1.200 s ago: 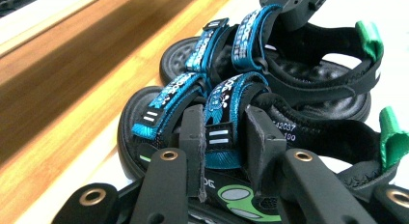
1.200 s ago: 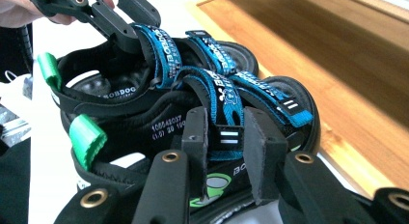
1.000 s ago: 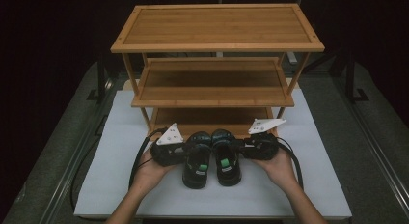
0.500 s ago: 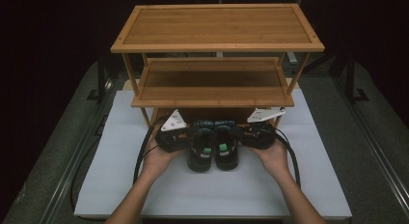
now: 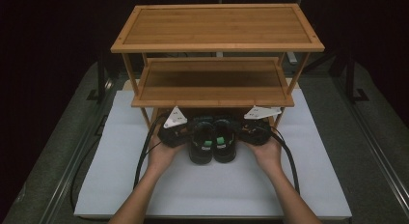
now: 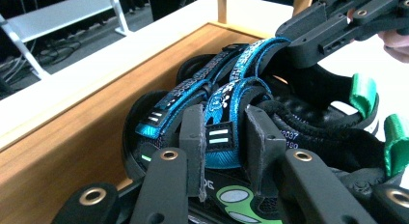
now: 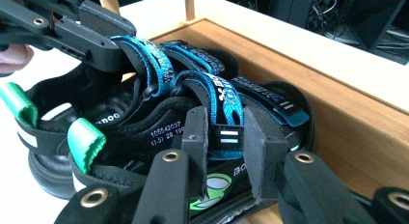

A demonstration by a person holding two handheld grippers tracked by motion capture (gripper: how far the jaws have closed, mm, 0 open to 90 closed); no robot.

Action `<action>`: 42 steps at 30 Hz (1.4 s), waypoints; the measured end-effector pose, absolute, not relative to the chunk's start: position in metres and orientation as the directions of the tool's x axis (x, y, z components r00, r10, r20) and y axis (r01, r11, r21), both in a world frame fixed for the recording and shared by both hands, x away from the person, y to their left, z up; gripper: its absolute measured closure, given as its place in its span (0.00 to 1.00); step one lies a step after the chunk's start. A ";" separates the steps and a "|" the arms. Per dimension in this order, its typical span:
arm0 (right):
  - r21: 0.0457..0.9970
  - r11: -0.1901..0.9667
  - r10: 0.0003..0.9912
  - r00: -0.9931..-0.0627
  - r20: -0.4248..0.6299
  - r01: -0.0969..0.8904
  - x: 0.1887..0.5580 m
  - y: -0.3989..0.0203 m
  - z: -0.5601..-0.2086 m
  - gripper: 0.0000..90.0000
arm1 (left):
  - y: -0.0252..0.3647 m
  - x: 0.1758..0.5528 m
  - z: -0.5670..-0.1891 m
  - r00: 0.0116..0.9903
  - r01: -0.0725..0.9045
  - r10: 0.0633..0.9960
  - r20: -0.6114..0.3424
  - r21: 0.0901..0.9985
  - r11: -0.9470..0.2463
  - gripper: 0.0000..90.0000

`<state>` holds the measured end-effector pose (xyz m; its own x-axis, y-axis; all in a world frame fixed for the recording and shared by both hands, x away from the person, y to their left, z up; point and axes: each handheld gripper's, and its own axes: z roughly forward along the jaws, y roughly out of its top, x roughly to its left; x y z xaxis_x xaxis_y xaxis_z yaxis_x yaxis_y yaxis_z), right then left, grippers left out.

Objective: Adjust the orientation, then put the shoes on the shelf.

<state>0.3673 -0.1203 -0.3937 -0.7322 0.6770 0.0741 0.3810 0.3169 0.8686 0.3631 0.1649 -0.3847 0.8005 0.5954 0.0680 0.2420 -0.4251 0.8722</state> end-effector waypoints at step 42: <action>0.840 0.318 0.699 -0.707 0.106 0.440 0.333 -0.147 -0.393 0.34 | 0.199 0.323 -0.398 0.802 0.356 0.596 -0.027 0.823 -0.442 0.22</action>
<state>0.3325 -0.1472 -0.3934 -0.7068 0.6995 0.1059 0.4402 0.3177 0.8398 0.3229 0.1993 -0.3981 0.8024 0.5962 -0.0266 0.3557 -0.4420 0.8235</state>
